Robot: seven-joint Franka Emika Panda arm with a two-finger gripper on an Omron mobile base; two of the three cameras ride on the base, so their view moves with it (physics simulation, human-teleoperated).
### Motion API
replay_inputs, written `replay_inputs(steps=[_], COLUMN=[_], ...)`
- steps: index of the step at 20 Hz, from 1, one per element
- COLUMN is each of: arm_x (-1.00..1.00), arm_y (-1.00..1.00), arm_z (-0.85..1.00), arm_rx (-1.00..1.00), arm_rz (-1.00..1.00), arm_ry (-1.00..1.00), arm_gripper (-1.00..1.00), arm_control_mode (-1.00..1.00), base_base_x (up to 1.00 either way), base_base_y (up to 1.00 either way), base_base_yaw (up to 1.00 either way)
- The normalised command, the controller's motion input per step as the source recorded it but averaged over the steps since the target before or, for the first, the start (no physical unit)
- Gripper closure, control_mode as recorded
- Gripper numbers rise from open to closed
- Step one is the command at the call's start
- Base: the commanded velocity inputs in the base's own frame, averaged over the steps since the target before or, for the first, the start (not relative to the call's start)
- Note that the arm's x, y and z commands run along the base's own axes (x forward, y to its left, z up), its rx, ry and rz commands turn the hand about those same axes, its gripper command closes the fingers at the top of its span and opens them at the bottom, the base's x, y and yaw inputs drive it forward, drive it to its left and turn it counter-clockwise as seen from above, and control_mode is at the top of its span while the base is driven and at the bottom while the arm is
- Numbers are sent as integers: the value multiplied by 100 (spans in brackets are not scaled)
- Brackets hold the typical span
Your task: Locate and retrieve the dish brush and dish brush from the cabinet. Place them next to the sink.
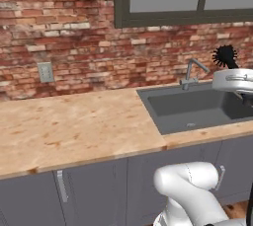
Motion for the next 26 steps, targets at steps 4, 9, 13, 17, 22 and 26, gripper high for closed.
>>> replay_inputs(steps=[4,9,13,17,22,26], arm_x=[0,0,0,0,0,0], arm_y=[0,0,0,0,0,0], arm_z=[0,0,0,0,0,0], arm_rx=[0,0,0,0,0,0], arm_rz=[0,0,0,0,0,0], arm_ry=[0,0,0,0,0,0], arm_gripper=[100,100,100,100,100,100], arm_control_mode=[100,100,100,100,100,100], base_base_x=[46,41,31,28,25,4], base_base_y=[18,15,13,10,12,1], base_base_yaw=[-1,0,0,0,0,0])
